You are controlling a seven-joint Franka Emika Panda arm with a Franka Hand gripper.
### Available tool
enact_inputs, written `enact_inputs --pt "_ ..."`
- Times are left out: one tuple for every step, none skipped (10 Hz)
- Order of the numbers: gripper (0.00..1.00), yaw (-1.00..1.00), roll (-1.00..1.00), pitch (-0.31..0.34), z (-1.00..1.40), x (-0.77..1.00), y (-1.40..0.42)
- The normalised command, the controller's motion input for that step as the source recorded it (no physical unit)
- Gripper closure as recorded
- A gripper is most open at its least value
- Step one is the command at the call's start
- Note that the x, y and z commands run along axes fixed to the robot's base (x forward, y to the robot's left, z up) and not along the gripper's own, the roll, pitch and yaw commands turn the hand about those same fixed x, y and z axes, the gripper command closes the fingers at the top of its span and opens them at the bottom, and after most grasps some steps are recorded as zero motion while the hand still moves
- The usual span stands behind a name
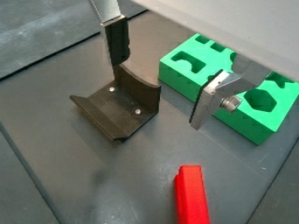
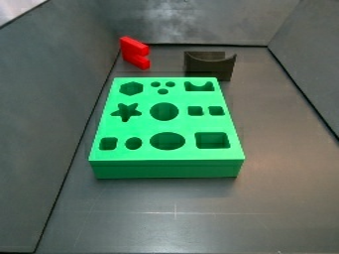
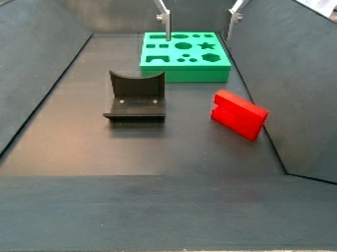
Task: Pick up the double-square object. Move up. Rotate the double-square object. Place the double-square object on the fixture. Regrasp the double-square object. Move to above the board. Insert the double-square object.
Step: Pick up the double-square object.
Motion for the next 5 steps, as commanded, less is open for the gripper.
enact_inputs --pt "0.00 -0.08 0.00 -0.023 0.00 -0.27 -0.02" --pt "0.00 -0.20 0.00 -0.101 -0.14 -0.91 -0.01" --pt "0.00 0.01 0.00 -0.101 -0.21 -1.00 0.00" --pt "0.00 0.41 0.00 -0.067 -0.19 -0.79 0.00" --pt "0.00 0.61 0.00 -0.074 -0.22 -0.61 -0.07"
